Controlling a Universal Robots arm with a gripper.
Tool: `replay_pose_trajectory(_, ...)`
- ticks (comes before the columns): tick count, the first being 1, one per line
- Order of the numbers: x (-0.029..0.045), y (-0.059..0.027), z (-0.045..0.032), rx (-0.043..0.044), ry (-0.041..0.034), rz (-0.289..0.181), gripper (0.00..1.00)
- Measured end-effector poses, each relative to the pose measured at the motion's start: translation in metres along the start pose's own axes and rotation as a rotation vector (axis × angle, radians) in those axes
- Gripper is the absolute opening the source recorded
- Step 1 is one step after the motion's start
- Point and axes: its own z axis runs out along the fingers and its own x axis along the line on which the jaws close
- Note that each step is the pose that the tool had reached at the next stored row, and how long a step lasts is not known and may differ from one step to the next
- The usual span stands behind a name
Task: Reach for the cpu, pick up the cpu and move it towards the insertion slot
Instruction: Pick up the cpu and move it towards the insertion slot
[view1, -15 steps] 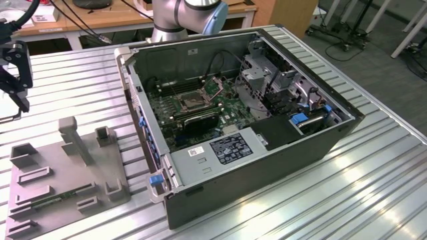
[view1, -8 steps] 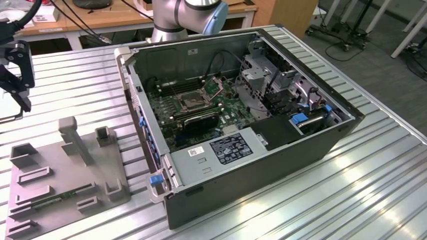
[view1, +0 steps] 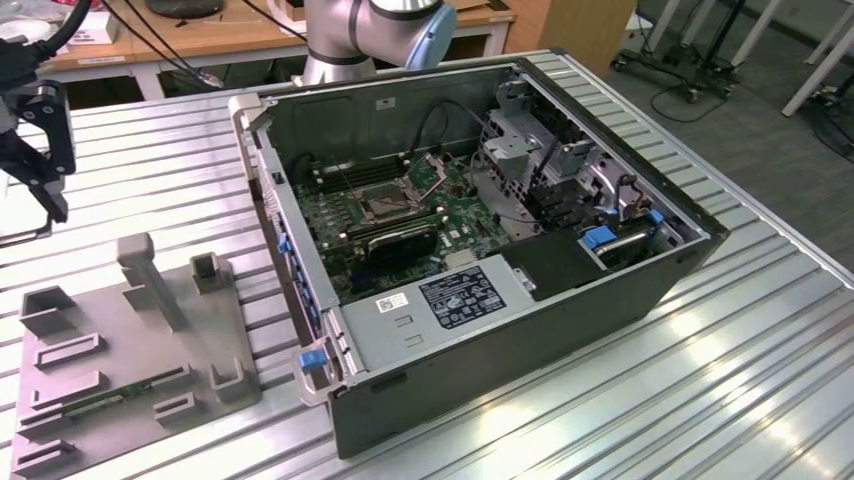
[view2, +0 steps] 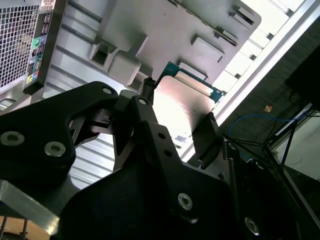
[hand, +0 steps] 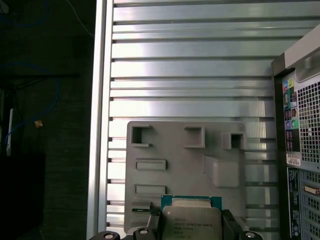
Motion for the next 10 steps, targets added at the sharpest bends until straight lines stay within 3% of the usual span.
replay_pose_trajectory(10,-0.0045,0.0000,0.0002,-0.0001,-0.0001,0.000,0.55)
